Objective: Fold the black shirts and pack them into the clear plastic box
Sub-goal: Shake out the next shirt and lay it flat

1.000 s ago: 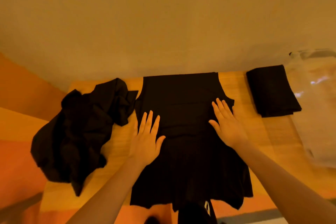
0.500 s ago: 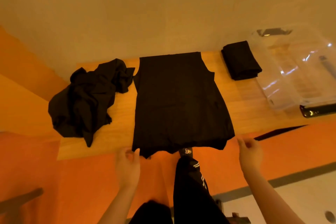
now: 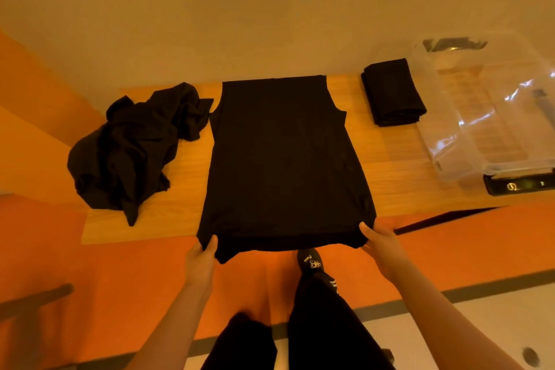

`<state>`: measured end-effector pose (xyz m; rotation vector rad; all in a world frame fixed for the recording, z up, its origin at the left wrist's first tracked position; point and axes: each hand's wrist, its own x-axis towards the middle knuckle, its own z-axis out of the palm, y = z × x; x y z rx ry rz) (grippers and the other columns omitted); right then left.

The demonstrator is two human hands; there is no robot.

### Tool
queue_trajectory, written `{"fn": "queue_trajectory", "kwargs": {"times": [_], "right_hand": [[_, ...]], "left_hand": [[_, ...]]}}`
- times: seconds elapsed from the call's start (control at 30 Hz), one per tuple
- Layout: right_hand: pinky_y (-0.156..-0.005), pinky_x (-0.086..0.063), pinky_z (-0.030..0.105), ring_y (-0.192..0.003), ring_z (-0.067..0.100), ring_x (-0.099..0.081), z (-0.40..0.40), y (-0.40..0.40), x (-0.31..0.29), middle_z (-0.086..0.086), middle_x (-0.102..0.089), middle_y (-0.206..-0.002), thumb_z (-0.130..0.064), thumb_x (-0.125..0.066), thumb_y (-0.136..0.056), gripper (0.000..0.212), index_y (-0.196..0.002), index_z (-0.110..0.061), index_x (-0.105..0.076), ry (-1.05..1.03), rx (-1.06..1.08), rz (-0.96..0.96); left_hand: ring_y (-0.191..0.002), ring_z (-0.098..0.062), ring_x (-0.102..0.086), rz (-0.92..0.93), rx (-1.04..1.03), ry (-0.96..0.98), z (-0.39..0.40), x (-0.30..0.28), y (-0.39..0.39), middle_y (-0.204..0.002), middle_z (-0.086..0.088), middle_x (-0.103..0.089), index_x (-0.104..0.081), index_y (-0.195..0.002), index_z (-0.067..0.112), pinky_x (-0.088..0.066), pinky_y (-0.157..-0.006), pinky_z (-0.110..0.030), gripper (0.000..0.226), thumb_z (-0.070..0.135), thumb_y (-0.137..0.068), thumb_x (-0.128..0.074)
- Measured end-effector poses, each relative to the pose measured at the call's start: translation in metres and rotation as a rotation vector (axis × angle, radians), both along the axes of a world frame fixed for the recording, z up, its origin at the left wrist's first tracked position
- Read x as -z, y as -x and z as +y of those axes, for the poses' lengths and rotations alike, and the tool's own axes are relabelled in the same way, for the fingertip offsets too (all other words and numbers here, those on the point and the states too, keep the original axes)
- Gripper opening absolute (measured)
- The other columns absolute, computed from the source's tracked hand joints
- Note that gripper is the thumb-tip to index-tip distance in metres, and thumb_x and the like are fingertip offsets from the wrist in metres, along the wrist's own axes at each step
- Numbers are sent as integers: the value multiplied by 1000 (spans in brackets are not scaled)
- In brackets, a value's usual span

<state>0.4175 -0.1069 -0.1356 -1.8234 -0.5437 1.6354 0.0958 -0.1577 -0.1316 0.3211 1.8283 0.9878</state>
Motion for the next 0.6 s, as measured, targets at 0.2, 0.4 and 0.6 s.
{"fn": "queue_trajectory", "kwargs": {"times": [0.2, 0.4, 0.6], "right_hand": [[-93, -48, 44, -107, 28, -60, -13, -21, -10, 12, -63, -116, -17, -55, -90, 33, -121, -7, -55, 22, -45, 207], [-90, -48, 41, -107, 26, -61, -22, -31, -28, 11, -66, -113, -33, -79, -64, 62, -117, -8, -58, 20, -84, 209], [-72, -49, 34, -98, 31, -60, -35, -45, -43, 18, -64, -96, -14, -60, -87, 14, -92, -1, -58, -49, 60, 27]], "left_hand": [[-97, -26, -62, -160, 71, 3, -29, -15, 2, -103, -10, -66, -61, -106, 8, -51, -81, -40, 20, 20, -93, -52], [-99, -17, -59, -250, 66, 10, -42, -29, 6, -105, -5, -65, -59, -114, 7, -43, -89, -36, 24, 17, -93, -51], [-84, -18, -60, -17, 72, -25, -39, -47, -1, -88, -2, -65, -63, -93, 14, -45, -80, -34, 11, 23, -92, -56]]}}
